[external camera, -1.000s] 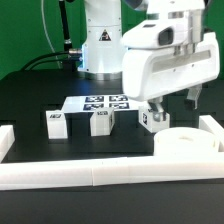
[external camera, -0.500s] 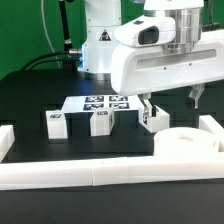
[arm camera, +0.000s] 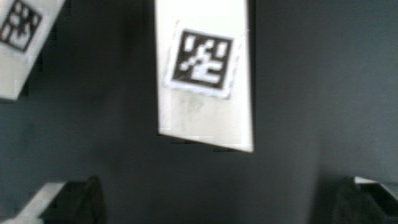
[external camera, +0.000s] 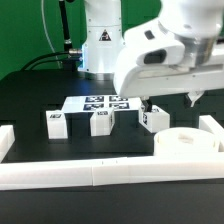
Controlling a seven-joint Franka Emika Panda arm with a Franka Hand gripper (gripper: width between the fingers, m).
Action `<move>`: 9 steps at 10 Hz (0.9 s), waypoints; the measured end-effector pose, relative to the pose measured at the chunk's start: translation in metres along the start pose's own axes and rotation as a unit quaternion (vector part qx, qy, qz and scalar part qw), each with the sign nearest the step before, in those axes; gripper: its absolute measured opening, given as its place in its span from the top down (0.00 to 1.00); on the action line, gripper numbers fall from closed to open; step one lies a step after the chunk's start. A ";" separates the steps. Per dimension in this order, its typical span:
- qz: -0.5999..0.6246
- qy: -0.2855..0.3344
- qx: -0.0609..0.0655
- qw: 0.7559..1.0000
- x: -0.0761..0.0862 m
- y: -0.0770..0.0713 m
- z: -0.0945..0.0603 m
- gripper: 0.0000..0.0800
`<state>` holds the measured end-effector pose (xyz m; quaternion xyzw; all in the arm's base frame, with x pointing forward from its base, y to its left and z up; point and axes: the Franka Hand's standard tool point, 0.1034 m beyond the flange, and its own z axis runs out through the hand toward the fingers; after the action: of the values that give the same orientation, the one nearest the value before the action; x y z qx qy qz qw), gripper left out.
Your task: Assemble stool
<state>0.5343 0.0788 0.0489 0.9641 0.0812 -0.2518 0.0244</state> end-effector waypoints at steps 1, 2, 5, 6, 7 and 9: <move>-0.004 0.004 0.002 1.000 0.007 0.002 -0.002 0.19; -0.005 -0.046 0.001 0.999 -0.005 0.001 0.002 0.19; -0.015 -0.153 0.001 0.988 -0.012 0.008 0.014 0.19; 0.000 -0.179 0.006 0.984 -0.013 0.010 0.017 0.19; 0.002 -0.182 0.006 0.983 -0.008 0.010 0.013 0.19; 0.000 -0.179 0.006 0.984 -0.007 0.009 0.014 0.19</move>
Offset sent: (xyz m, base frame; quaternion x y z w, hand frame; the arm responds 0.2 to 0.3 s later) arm 0.0000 0.0000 0.0000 0.0000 -0.1296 0.0000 0.9916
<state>0.5232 0.0676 0.0406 0.9037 0.0738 -0.4204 0.0325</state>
